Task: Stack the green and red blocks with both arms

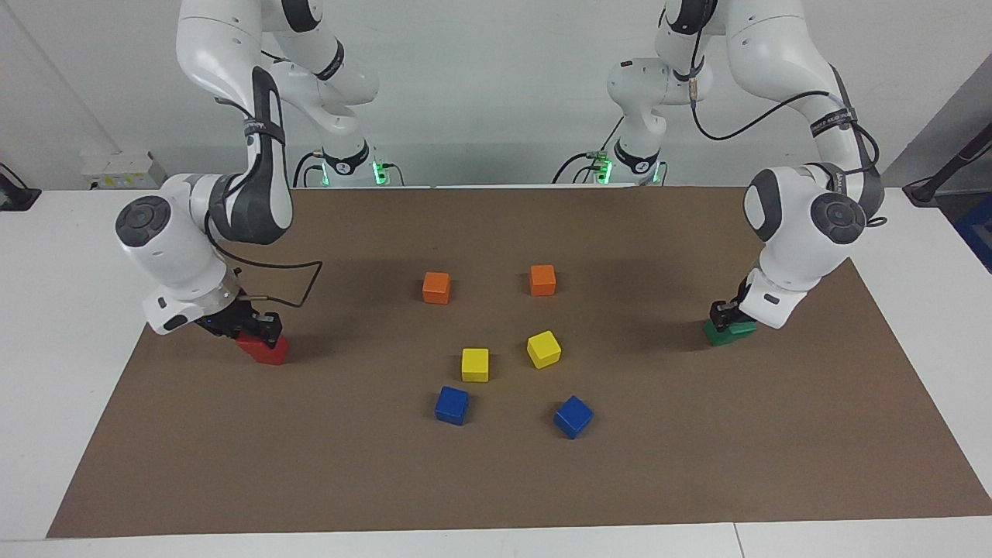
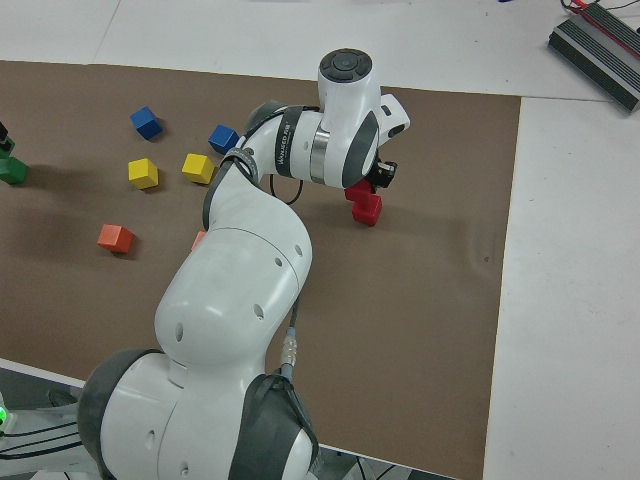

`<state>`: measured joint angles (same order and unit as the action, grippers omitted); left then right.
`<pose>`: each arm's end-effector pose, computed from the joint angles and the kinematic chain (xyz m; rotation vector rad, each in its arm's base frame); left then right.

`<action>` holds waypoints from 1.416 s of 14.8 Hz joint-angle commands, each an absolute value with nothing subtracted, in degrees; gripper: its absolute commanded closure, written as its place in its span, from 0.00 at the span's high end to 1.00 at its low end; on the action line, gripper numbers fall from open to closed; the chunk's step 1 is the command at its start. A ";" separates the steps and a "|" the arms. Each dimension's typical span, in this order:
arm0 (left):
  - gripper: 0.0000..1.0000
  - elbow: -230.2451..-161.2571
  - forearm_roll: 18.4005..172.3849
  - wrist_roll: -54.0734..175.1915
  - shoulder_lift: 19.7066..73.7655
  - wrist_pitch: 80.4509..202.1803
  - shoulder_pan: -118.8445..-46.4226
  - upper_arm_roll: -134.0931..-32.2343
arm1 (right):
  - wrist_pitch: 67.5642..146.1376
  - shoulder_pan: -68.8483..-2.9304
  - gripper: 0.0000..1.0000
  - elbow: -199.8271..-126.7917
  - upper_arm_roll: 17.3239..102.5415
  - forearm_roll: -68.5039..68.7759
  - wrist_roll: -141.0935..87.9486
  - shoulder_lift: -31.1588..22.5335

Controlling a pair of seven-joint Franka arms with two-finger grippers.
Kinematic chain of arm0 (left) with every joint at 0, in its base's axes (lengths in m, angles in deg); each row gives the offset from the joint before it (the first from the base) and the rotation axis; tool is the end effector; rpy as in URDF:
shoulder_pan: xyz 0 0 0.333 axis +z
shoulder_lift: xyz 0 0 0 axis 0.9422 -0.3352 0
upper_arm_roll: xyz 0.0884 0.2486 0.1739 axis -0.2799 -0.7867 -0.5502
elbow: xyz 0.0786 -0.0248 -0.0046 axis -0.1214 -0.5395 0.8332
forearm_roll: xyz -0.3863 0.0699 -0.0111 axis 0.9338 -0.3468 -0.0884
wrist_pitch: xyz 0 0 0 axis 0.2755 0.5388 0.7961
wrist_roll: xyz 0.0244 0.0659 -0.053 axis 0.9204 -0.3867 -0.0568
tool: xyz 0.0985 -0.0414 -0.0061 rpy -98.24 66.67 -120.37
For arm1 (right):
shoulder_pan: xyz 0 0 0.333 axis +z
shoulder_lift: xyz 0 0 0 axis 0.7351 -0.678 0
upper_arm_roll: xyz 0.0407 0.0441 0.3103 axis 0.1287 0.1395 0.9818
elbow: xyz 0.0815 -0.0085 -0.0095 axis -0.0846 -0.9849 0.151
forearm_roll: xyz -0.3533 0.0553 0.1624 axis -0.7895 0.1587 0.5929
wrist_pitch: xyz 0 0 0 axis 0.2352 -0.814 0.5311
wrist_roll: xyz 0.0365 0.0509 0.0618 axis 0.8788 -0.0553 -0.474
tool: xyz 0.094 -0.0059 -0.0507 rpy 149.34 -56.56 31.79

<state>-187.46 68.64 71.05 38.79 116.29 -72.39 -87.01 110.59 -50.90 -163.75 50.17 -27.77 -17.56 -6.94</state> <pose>0.6290 -0.0115 0.3814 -3.1034 -0.0838 0.1454 0.6286 -0.0636 0.3682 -3.1063 0.2268 0.0199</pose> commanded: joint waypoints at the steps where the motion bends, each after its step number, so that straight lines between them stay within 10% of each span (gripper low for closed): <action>1: 0.00 -191.40 70.08 72.84 41.50 117.62 -71.21 -86.54 | 112.91 -51.71 0.00 -166.78 50.71 -27.02 -16.64 -5.32; 21: 0.00 -193.78 71.75 75.65 42.03 119.65 -69.54 -86.46 | 113.70 -53.03 0.00 -168.80 50.62 -27.20 -13.74 -4.70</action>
